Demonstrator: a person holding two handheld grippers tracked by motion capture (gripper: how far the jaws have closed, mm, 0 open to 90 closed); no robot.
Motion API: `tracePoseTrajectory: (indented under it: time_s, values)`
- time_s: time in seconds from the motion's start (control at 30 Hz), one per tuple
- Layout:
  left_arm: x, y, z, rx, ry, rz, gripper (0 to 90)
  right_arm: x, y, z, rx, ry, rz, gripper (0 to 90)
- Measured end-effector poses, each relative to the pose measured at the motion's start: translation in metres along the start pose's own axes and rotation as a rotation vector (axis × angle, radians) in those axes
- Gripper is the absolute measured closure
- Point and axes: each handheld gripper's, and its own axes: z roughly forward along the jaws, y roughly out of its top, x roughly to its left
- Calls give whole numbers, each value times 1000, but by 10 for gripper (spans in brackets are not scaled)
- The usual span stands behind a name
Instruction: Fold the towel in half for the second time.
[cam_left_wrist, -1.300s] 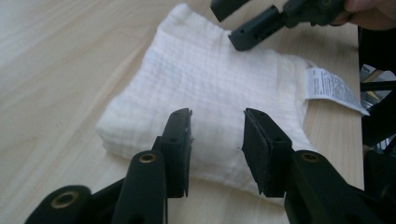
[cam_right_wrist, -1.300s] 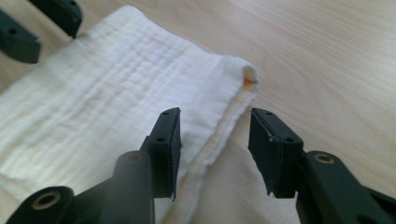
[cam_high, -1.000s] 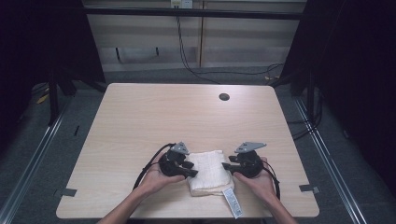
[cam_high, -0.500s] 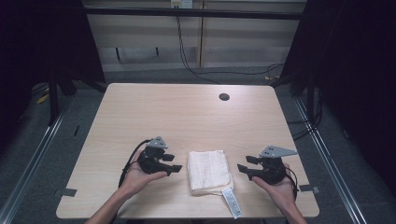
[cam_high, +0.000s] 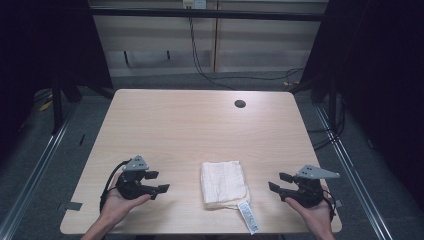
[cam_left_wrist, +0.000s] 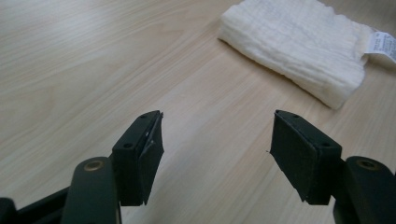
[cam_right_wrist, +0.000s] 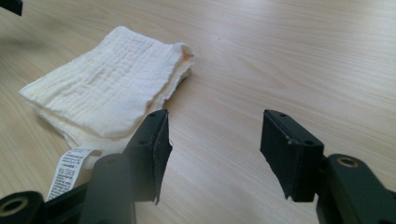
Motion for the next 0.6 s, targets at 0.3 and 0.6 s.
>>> tracePoseTrajectory:
  time_s: [0.3,0.6]
  values:
    - [13,-27,-23,-67,98,-66,309,-14,-11,-10,-51,-45,35,378]
    - [26,-31,-27,-110,100,-124,255,-19,-15,-6,-54,-43,52,353]
